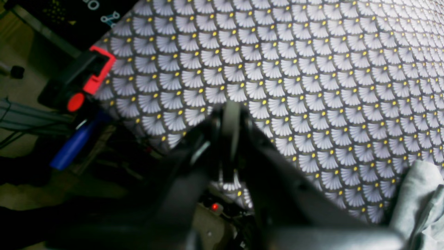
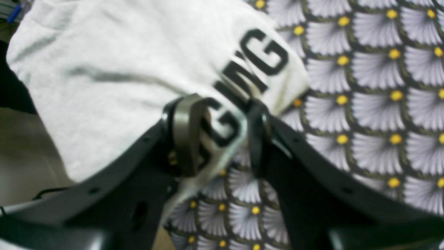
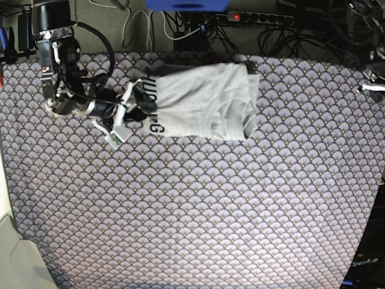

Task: Fold the T-shirt properly
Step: 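Lay the end down, open the right gripper and withdraw it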

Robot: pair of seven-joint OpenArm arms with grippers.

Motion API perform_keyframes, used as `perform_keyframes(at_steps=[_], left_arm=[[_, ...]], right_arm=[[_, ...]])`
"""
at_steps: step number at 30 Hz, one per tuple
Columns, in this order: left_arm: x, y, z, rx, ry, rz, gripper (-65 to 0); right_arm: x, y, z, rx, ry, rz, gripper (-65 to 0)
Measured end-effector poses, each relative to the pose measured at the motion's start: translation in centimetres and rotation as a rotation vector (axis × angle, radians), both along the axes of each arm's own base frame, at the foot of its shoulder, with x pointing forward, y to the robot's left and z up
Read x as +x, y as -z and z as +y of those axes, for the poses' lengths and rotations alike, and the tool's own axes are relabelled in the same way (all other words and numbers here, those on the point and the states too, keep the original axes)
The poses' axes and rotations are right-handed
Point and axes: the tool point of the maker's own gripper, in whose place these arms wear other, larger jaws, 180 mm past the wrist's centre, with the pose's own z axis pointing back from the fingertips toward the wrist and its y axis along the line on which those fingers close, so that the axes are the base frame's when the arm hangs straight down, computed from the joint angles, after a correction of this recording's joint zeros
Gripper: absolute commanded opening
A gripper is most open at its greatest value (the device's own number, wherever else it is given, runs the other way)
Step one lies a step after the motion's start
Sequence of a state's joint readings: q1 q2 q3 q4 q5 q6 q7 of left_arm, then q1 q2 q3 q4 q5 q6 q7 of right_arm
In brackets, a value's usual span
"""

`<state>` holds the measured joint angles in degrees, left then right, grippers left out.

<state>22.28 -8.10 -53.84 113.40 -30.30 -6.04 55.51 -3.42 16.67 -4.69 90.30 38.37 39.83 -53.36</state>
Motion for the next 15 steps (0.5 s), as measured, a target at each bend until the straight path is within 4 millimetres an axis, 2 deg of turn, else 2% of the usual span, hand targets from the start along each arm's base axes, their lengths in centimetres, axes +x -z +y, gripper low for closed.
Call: perform_keyframes(at_steps=[8, 15], left_arm=[[0.4, -0.2, 0.0, -0.001, 0.0, -0.013, -64.6], [0.5, -0.3, 0.0, -0.001, 0.001, -0.016, -64.6]], right_arm=[[-1.7, 0.7, 1.3, 0.026, -0.006, 0.033, -41.1], [-2.7, -0.8, 3.6, 0.049, -0.056, -0.003, -41.1]])
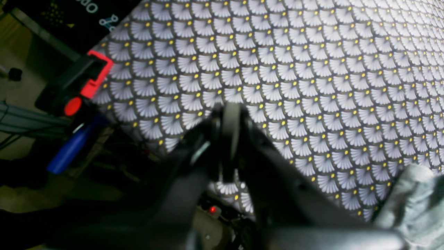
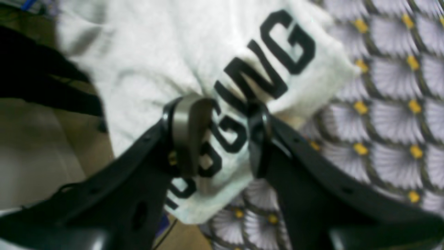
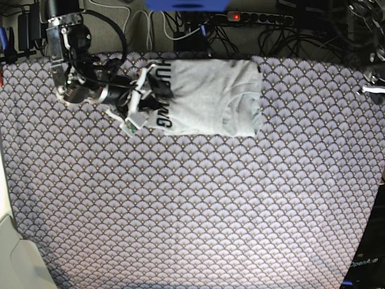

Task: Fold the T-shirt properly
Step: 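Lay the end down, open the right gripper and withdraw it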

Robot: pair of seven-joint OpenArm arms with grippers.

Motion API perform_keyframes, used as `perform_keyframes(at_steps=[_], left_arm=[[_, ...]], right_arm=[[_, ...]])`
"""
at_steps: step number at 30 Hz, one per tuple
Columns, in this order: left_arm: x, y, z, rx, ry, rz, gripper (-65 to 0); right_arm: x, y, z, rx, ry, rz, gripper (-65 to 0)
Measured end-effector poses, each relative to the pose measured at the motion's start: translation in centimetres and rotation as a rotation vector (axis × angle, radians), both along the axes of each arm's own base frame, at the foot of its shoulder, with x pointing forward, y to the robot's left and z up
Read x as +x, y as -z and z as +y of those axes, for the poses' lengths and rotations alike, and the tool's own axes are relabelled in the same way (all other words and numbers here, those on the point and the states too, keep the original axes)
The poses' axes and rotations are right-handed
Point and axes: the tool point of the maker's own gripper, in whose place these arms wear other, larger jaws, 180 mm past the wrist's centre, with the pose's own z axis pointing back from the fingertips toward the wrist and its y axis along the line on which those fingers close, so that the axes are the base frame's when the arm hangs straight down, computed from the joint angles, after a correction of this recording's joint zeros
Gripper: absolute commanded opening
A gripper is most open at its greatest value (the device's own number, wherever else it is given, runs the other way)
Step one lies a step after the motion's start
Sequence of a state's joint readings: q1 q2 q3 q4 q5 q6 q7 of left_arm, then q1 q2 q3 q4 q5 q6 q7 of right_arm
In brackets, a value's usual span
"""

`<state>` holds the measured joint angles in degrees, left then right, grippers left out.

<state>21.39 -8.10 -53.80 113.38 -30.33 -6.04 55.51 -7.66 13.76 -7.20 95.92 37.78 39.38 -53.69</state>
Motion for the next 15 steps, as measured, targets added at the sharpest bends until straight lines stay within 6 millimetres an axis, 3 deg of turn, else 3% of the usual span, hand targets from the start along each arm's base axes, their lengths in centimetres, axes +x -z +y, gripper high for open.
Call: perform_keyframes(at_steps=[6, 10, 15], left_arm=[[0.0, 0.0, 0.0, 0.0, -0.001, 0.001, -64.6], [0.0, 0.0, 0.0, 0.0, 0.0, 0.001, -64.6], [0.0, 0.0, 0.0, 0.0, 0.0, 0.002, -64.5]], right_arm=[[0.4, -0.3, -0.6, -0.012, 0.006, -0.015, -41.4], [1.7, -3.4, -0.8, -0.01, 0.015, -0.123, -46.3], [2.1, -6.4, 1.9, 0.069, 0.007, -0.199, -54.4]])
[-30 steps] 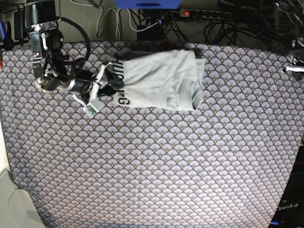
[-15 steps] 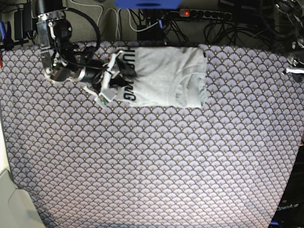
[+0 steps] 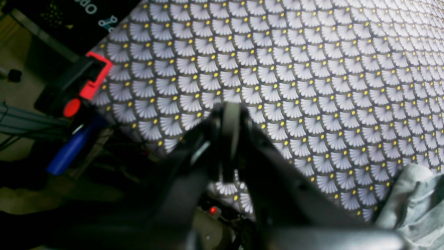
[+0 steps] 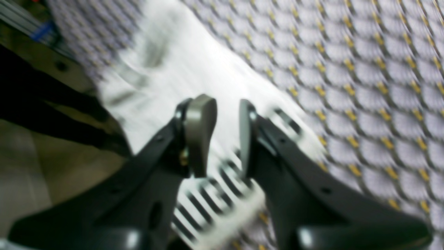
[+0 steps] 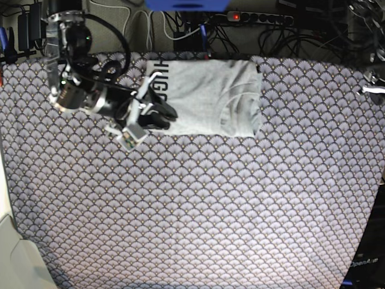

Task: Fold the T-shirt properly
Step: 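Lay the end down, open the right gripper and withdraw it, then grasp the folded bundle's edge with the left gripper and rotate it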

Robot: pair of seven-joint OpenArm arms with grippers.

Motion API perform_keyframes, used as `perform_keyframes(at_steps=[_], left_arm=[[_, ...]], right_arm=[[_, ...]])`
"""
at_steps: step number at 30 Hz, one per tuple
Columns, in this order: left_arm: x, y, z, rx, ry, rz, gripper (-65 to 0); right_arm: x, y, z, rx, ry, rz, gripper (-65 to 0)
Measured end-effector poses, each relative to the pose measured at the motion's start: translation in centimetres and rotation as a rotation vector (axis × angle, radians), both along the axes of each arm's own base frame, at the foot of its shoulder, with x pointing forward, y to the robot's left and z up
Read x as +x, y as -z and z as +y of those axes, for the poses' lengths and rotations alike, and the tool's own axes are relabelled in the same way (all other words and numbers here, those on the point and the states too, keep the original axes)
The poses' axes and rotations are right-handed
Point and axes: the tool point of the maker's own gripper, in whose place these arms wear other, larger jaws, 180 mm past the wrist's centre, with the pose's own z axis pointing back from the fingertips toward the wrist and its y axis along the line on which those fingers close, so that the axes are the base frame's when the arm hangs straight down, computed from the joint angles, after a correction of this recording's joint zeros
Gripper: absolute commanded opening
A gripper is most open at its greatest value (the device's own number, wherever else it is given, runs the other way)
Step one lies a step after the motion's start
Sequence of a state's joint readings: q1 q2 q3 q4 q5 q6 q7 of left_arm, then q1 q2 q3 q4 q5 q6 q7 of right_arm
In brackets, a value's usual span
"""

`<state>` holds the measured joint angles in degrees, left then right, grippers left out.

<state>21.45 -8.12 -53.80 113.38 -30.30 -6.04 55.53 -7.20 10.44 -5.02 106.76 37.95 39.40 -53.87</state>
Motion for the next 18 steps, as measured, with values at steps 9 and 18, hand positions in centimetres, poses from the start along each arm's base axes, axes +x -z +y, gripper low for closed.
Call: perform_keyframes(at_steps=[9, 18], left_arm=[[0.2, 4.3, -6.6, -0.114, 0.21, 0.193, -64.6], [-2.0, 8.0, -12.3, -0.089, 0.449, 0.38, -64.7]], right_arm=[[0.1, 2.8, -3.8, -0.118, 0.011, 0.058, -65.0], [2.9, 1.1, -11.9, -0.186, 0.219, 0.0, -65.0]])
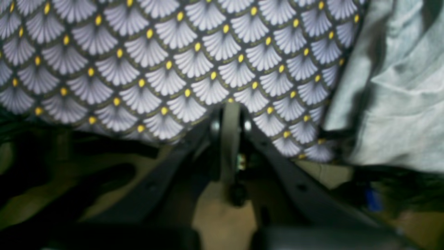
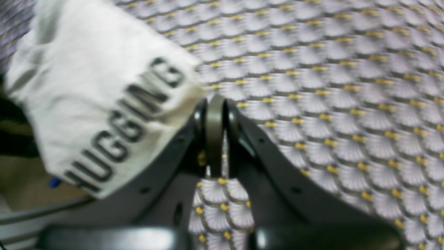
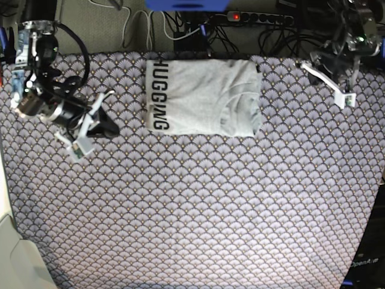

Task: Fold the T-shirt properly
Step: 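Grasp the folded bundle's edge with the left gripper and rotate it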

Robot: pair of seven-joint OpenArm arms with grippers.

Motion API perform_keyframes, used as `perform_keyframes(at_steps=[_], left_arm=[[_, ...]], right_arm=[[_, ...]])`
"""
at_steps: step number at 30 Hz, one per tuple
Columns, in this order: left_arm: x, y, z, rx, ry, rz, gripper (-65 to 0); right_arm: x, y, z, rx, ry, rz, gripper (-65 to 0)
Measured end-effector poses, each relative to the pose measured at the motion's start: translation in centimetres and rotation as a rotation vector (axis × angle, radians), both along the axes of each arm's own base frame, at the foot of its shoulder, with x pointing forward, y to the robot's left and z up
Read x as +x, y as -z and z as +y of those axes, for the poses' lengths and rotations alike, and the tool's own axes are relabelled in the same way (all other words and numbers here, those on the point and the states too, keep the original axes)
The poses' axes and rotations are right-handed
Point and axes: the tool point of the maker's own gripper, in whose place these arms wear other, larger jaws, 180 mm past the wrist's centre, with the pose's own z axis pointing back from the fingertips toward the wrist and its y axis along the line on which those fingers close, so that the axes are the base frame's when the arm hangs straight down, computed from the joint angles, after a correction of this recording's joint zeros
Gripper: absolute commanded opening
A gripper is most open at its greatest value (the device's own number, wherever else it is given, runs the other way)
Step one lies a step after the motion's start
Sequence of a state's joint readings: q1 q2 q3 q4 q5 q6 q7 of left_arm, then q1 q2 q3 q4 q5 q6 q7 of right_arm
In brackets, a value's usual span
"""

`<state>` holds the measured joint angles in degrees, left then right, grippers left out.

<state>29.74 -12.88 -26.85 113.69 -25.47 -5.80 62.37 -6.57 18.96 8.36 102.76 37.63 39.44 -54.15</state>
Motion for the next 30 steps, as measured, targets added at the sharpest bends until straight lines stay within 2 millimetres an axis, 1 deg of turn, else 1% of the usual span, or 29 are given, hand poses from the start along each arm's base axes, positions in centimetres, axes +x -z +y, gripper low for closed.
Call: perform_keyframes(at_steps=[2, 3, 5, 7, 11, 14, 18, 20, 22, 23, 27, 30], left_arm=[[-1.6, 1.2, -0.9, 0.017, 0.038, 0.068, -64.7], [-2.2, 1.8, -1.9, 0.013, 0.071, 0.093, -64.7], [-2.5, 2.5, -4.6, -0.016, 0.144, 0.111, -64.7], [-2.2, 2.9, -7.1, -0.035, 0.215, 0.111, -64.7], [-1.7, 3.1, -10.1, -0.038, 0.288, 0.108, -64.7], [-0.6, 2.9, -11.9, -0.047, 0.3, 0.076, -64.7], [-0.7, 3.3, -12.5, -0.007, 0.305, 0.09, -64.7], [-0.2, 3.9, -13.3, -0.016, 0.322, 0.094, -64.7], [-0.1, 4.7, -13.7, -0.026, 0.327, 0.11, -64.7], [0.0, 5.1, -13.6, -0.027, 0.323, 0.123, -64.7], [0.1, 5.7, -13.4, -0.038, 0.318, 0.122, -64.7], [1.1, 5.5, -13.4, -0.036, 0.314, 0.11, -64.7]], right_arm=[[0.3, -0.4, -1.3, -0.016, 0.023, -0.012, -65.0], [0.3, -0.4, -1.7, -0.024, 0.032, -0.013, -65.0], [0.5, -0.6, -2.2, -0.02, 0.05, -0.019, -65.0], [0.5, -0.7, -2.4, -0.021, 0.058, -0.021, -65.0], [0.4, -0.6, -2.6, -0.024, 0.062, -0.017, -65.0], [0.2, -0.4, -2.6, -0.026, 0.061, -0.011, -65.0], [-0.2, 0.1, -3.1, -0.06, 0.055, 0.023, -65.0], [-0.2, 0.1, -3.1, -0.057, 0.056, 0.021, -65.0], [-0.2, 0.1, -3.1, -0.058, 0.055, 0.021, -65.0], [-0.2, 0.0, -3.1, -0.057, 0.056, 0.019, -65.0], [-0.3, 0.1, -3.2, -0.058, 0.056, 0.023, -65.0], [-0.2, 0.1, -3.2, -0.057, 0.057, 0.022, -65.0]])
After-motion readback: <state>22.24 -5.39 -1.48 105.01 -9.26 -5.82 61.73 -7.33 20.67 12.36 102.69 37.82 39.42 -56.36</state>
